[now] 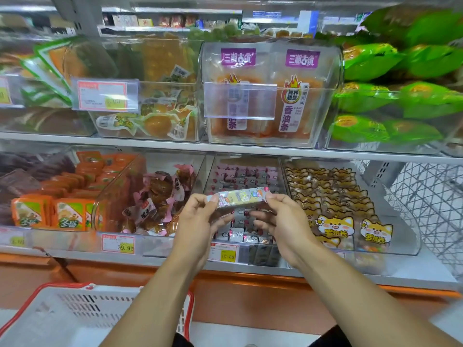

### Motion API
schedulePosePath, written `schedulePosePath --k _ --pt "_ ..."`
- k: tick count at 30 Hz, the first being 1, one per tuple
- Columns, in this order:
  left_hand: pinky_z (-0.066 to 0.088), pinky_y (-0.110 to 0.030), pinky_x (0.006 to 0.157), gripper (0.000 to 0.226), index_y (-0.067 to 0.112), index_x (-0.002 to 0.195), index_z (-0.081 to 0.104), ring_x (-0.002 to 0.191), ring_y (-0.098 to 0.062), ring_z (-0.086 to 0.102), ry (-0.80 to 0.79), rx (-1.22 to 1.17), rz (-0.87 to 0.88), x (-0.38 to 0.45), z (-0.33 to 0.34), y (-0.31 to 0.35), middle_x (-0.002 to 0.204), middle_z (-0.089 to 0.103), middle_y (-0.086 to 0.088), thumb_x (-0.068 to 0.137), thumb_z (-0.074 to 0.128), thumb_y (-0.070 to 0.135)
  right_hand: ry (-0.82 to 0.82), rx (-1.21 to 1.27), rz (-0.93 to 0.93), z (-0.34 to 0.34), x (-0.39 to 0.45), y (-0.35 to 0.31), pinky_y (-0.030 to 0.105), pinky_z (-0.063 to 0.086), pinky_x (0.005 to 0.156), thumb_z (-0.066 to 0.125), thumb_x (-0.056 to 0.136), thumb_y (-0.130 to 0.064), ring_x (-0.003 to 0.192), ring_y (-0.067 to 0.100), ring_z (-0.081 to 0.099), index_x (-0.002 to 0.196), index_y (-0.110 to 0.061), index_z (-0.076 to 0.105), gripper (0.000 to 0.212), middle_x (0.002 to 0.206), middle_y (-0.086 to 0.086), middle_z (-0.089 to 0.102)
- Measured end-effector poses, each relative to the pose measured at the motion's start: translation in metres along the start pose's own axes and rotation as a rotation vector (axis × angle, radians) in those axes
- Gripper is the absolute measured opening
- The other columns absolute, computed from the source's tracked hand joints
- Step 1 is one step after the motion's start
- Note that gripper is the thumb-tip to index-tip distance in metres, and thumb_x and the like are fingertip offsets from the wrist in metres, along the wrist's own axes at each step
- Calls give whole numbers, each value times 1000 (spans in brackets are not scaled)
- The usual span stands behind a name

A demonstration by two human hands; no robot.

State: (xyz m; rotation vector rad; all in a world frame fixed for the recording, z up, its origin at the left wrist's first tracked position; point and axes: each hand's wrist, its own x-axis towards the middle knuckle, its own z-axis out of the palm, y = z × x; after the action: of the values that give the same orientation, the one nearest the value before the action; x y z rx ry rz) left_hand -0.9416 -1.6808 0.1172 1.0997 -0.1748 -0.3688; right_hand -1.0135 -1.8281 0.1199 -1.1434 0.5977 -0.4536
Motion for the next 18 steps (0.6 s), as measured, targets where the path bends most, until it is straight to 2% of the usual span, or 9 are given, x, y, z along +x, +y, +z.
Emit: schedulePosePath --k 2,3,5,7,8,10,12,16,18 --pt "60 -27 70 18 6 84 50 90 -25 73 16 -10 2 0 0 -1 93 73 -13 101 55 9 -31 16 -13 -1 -1 -2 29 61 65 56 103 -20 79 20 76 110 -13 61 11 113 9 72" --pt "60 -27 71 17 6 84 51 92 -27 72 25 -23 -7 1 0 -1 95 73 -15 100 55 9 -67 7 -26 -2 -2 -2 31 62 68 60 101 -25 84 21 76 117 -14 60 19 115 8 72" --pt "60 -26 70 16 5 86 52 95 -29 72 41 -46 -29 1 -2 -1 100 72 -20 100 55 10 -177 -39 -77 -6 -2 -1 37 63 80 71 93 -27 98 21 75 137 -18 51 50 124 3 70" --pt "60 -25 68 15 4 87 53 89 -27 73 44 -73 -46 2 -3 -1 98 73 -21 101 53 10 -286 -131 -175 -10 -2 0 40 62 87 81 83 -15 105 18 73 145 -26 45 73 129 -4 68" --pt "60 -25 66 15 4 88 54 85 -24 74 35 -92 -55 3 -3 -2 96 74 -20 101 52 10 -317 -194 -228 -12 -1 1 38 62 86 83 80 -9 106 16 72 142 -31 49 74 126 -7 69" --pt "60 -26 64 14 3 92 54 81 -22 75 2 -118 -82 3 -3 -4 95 75 -20 103 50 9 -325 -320 -315 -14 -1 0 36 62 85 83 80 -7 104 14 72 126 -40 63 60 117 -10 73" --pt "60 -27 63 12 2 97 54 83 -25 76 -6 -127 -112 3 -2 -5 98 74 -23 104 48 10 -315 -374 -344 -15 0 1 38 62 85 82 83 -11 100 15 73 111 -44 70 44 111 -11 75" --pt "61 -31 66 10 7 96 51 95 -31 71 54 -125 -95 6 -3 -6 110 65 -28 102 46 2 -293 -393 -333 -14 2 6 34 62 81 82 85 -24 92 15 74 108 -47 70 35 106 -11 75" --pt "62 -35 72 12 7 101 56 101 -33 70 42 -86 -71 7 -3 -6 113 65 -25 103 45 4 -248 -408 -315 -12 3 8 38 63 81 81 84 -31 87 15 75 108 -49 68 33 103 -11 76"
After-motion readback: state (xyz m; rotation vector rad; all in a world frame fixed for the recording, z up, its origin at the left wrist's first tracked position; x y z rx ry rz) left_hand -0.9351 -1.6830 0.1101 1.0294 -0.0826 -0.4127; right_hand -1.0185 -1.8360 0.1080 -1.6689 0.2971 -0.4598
